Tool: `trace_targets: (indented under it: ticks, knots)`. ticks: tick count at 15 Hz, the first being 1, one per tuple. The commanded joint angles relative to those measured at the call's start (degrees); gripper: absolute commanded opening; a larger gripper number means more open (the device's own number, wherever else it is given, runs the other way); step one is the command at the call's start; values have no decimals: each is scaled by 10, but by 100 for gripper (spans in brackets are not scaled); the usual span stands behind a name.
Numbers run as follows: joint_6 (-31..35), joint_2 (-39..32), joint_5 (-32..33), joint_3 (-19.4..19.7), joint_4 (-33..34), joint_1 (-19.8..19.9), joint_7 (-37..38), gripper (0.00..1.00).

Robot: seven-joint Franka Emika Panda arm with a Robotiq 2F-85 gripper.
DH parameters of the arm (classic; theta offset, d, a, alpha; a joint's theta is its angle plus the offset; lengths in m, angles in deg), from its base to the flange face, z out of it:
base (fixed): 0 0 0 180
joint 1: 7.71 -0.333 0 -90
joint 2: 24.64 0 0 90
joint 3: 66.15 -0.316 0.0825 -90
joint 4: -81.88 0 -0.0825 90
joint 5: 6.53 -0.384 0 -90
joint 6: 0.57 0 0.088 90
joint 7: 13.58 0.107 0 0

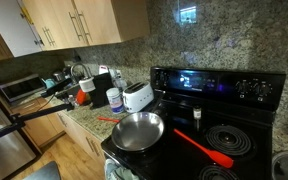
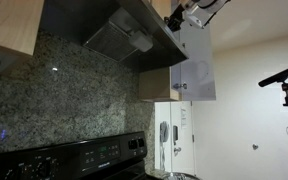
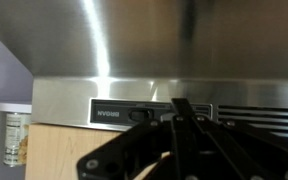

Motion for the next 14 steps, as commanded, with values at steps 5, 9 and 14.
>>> trace_targets:
  ticks: [5, 9, 14]
  knots:
    - [5, -6, -6, -2, 6, -1, -6, 0]
    - [7, -16, 17, 4, 21, -8, 7, 0]
    - [11, -26, 33, 4, 39, -11, 7, 0]
